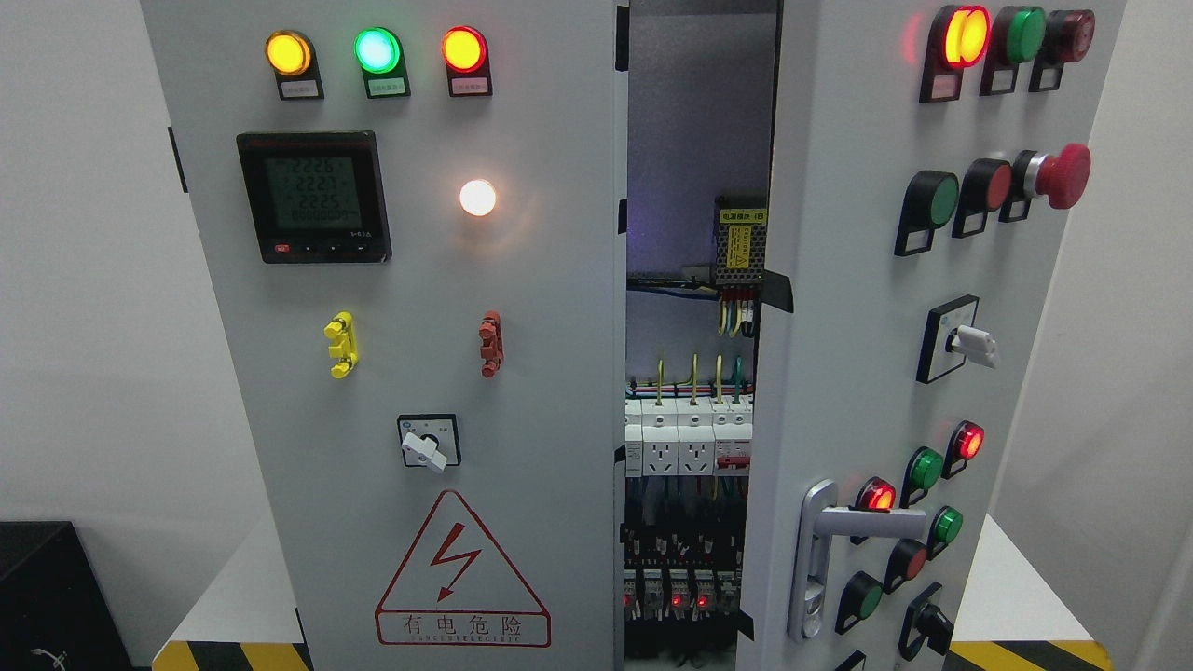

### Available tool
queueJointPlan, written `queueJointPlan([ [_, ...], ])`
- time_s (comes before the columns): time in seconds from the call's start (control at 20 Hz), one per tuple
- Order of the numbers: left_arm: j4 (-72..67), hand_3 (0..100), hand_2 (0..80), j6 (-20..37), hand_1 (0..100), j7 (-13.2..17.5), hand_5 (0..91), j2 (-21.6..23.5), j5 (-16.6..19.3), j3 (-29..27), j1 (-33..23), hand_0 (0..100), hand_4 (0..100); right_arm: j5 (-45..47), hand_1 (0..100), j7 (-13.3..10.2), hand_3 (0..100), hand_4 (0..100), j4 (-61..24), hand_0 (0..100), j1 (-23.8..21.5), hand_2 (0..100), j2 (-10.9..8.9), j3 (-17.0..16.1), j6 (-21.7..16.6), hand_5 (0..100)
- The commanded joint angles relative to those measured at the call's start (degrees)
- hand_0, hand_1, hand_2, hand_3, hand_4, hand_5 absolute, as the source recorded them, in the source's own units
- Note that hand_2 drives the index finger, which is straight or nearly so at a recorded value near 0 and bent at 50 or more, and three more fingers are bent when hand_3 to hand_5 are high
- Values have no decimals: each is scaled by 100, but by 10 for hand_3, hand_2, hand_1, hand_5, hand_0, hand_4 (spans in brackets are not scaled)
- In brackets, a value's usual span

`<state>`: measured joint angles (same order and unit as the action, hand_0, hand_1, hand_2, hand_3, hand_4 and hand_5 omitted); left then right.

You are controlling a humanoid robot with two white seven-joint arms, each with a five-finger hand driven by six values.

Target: Open door with both hands

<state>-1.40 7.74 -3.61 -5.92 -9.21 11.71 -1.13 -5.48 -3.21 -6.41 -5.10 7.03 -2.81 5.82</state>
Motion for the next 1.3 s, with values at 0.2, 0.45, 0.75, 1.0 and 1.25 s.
queueJointPlan([
  [0.2, 5739, 0, 0, 87, 556, 10, 0, 1415, -29, -20, -2440, 120, 0, 3, 130, 4, 0, 0, 0, 101, 0, 0, 0, 0, -2, 0],
  [0.45, 8968, 0, 0, 1745, 556, 913, 0, 3461, -1694, -291, -3655, 120, 0, 3, 130, 4, 0, 0, 0, 100, 0, 0, 0, 0, -2, 0],
  [0.75, 10335, 0, 0, 3764, 556, 2170, 0, 5433, -3482, -1793, -5272, 120, 0, 3, 130, 4, 0, 0, 0, 100, 0, 0, 0, 0, -2, 0],
  [1.0, 10274, 0, 0, 5519, 556, 2427, 0, 5883, -3509, -2488, -5757, 120, 0, 3, 130, 4, 0, 0, 0, 100, 0, 0, 0, 0, -2, 0],
  [1.25, 10133, 0, 0, 4748, 556, 2566, 0, 6576, -4782, -2577, -5714, 120, 0, 3, 130, 4, 0, 0, 0, 100, 0, 0, 0, 0, -2, 0],
])
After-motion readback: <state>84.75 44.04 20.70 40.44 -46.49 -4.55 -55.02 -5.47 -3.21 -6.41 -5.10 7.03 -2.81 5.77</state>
